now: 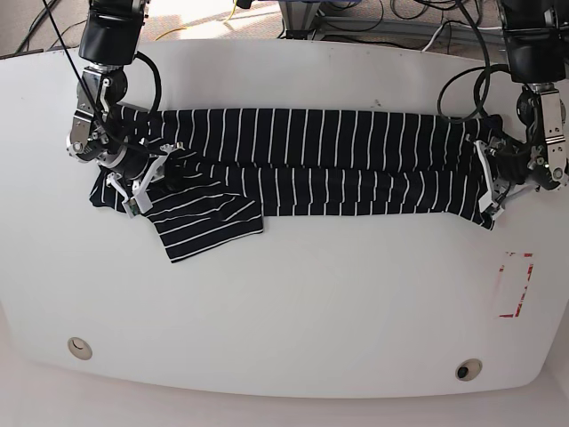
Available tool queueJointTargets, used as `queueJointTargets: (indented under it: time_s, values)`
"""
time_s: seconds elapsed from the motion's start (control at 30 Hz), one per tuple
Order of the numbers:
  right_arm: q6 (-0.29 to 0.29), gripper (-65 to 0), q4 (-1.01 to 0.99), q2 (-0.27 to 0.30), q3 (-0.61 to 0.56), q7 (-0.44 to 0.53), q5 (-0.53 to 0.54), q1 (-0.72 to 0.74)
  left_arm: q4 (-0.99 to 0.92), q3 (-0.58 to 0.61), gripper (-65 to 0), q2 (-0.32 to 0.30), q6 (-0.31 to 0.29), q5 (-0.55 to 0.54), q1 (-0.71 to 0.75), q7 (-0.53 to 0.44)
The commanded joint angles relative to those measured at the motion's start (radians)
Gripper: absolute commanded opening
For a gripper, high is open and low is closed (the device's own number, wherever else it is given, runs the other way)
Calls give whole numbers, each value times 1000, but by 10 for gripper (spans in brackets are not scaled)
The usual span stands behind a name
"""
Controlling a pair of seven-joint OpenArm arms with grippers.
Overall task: Layout the t-shirt on the table in an organized manner, then fold the t-shirt properly
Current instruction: 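Pull the folded shirt toward the robot with both grippers, then release the strip end with the left gripper and regrasp it lower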
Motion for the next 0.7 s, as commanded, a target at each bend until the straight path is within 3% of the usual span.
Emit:
queueJointTargets:
  time_s: [0.0, 0.37, 0.67]
  values:
    - [-32, -566, 3, 20, 4, -52, -68, 10, 44, -16, -581, -45, 2, 7, -41, 48]
    - [-32, -566, 0, 15, 3, -52, -68, 14, 153, -179, -311, -45, 2, -62, -127, 161]
    - [-32, -566, -1, 12, 1, -52, -68, 10, -11, -203, -301, 0, 2, -64, -262, 121]
